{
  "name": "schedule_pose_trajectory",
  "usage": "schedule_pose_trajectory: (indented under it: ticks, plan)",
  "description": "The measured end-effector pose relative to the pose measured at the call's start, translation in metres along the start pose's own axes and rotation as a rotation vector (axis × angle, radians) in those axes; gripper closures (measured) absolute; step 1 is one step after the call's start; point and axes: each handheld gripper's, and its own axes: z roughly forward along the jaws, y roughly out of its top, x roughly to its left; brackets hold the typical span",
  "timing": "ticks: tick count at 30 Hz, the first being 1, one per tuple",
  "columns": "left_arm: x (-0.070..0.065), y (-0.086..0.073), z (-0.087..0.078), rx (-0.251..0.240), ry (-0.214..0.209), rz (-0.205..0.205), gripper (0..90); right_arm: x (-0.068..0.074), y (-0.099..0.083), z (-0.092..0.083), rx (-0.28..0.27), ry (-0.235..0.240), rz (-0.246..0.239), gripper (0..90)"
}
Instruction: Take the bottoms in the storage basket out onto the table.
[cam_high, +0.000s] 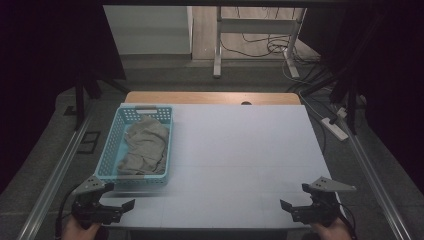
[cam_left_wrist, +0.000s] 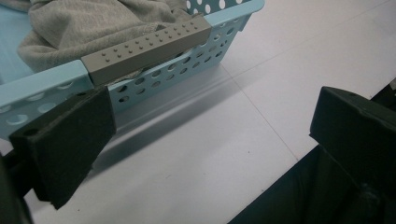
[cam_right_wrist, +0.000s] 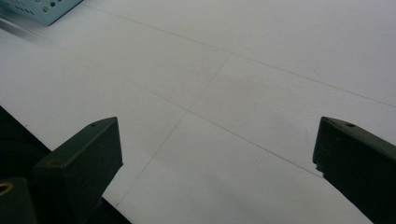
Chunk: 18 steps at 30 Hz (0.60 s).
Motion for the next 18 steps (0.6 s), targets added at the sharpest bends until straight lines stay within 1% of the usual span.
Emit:
schedule_pose_trajectory:
  ticks: [2, 11, 18]
  plan:
    - [0.0002, 0.0, -0.0001, -0.001, -0.002, -0.003, 0.1, -0.0002, 0.0, 0.0003, 0.005, 0.005, 0.003, 1.9]
    - [0.0, 0.0, 0.0001, 0.002, -0.01, 0.006, 0.8, 0.0014, 0.0006, 0.0017, 0.021, 0.009, -0.013, 1.9]
    - [0.0001, -0.0001, -0.0001, -0.001, -0.017, 0.009, 1.2, 0.0007, 0.0006, 0.002, 0.023, 0.013, -0.009, 1.9]
